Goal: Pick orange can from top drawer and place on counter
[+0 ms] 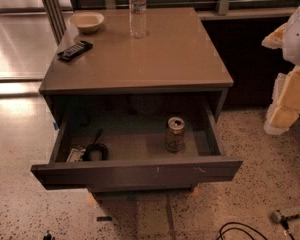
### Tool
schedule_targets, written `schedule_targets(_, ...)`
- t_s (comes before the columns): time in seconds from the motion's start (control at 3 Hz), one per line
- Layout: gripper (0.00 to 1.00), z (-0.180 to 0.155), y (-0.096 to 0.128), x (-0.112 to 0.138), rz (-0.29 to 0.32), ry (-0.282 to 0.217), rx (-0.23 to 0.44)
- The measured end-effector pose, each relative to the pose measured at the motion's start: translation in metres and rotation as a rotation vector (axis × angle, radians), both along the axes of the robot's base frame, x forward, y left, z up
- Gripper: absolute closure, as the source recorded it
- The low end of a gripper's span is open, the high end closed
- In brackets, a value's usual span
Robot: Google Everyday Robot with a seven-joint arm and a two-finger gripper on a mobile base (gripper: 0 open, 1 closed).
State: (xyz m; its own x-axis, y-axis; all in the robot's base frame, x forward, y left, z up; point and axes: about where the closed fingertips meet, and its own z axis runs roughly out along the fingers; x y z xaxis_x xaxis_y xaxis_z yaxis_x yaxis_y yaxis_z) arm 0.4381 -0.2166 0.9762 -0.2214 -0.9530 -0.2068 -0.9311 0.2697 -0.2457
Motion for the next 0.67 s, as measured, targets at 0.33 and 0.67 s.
schedule_targets(0.33, 0.00, 0.0000, 0.0000, 0.0000, 0.000, 0.000, 0.000)
schedule_targets(0.67, 0.19, 0.0000, 0.0000, 0.0001, 0.000, 0.000, 0.000)
